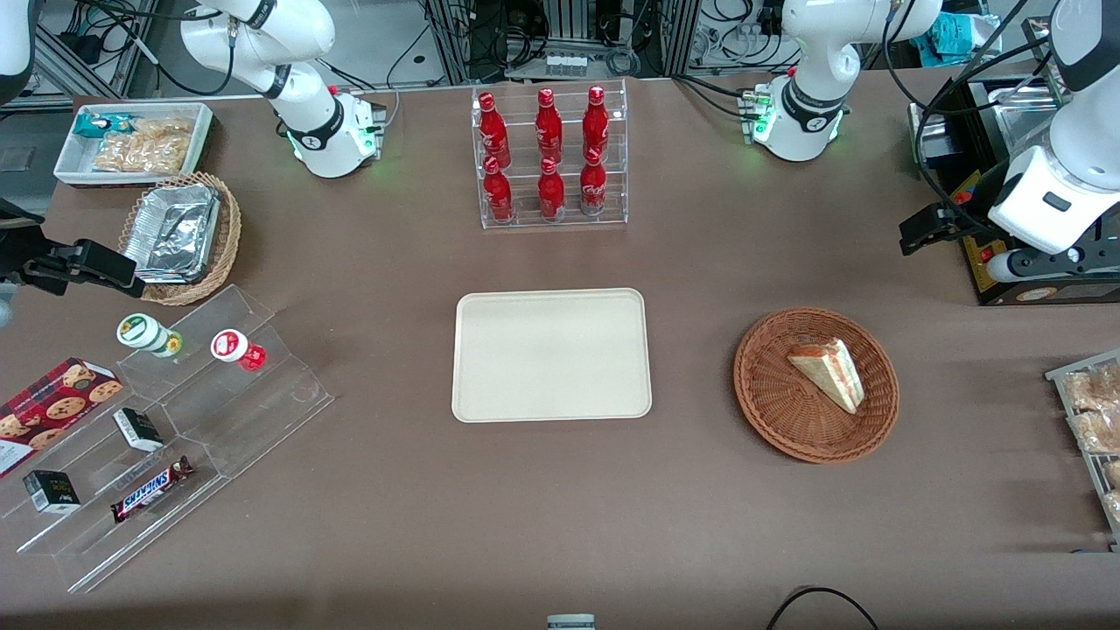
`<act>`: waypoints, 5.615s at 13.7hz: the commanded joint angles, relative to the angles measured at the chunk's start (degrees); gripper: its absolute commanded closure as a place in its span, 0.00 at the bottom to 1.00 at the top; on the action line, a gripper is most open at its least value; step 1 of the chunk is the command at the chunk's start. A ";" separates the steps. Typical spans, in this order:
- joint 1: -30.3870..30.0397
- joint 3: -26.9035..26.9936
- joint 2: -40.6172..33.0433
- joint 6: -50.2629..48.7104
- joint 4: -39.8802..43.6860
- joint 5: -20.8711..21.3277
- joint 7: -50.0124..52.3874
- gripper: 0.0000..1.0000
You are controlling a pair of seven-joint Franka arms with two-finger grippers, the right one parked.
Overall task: Place sandwich from basket to tray
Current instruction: 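Move the left gripper over the wicker basket toward the sandwich, then lower the left gripper and close it on the wrapped sandwich, then lift the sandwich out of the basket and carry it over the tray, then lower the sandwich onto the cream tray with the left gripper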
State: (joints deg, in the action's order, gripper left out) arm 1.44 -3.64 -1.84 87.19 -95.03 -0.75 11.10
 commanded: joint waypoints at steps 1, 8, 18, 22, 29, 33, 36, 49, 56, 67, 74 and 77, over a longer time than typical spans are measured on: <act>0.75 0.57 0.69 0.34 0.64 0.83 -0.47 0.00; 0.67 0.65 7.37 7.87 -4.27 1.19 -0.47 0.00; -0.39 0.83 9.83 44.62 -29.06 1.45 16.09 0.00; -0.30 0.83 11.76 47.01 -29.34 0.83 41.74 0.00; 0.13 0.65 19.23 48.51 -24.24 0.48 53.41 0.00; 0.40 0.57 22.23 48.51 -21.87 0.48 53.23 0.00; 0.49 0.48 23.01 48.33 -22.39 0.57 53.06 0.28; 4.96 -2.25 24.42 26.18 -4.38 0.57 30.26 0.92; 13.39 -11.04 37.51 18.80 13.46 0.40 25.72 0.95; 32.21 -10.51 48.32 30.23 20.31 1.27 36.97 0.96; 33.01 -10.42 51.22 30.32 23.39 4.17 43.20 0.94; 33.01 -10.51 52.54 31.88 24.63 4.09 46.73 0.93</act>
State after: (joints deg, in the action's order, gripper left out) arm 33.57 -14.62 48.81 118.14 -73.19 2.53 55.30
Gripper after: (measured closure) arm 0.868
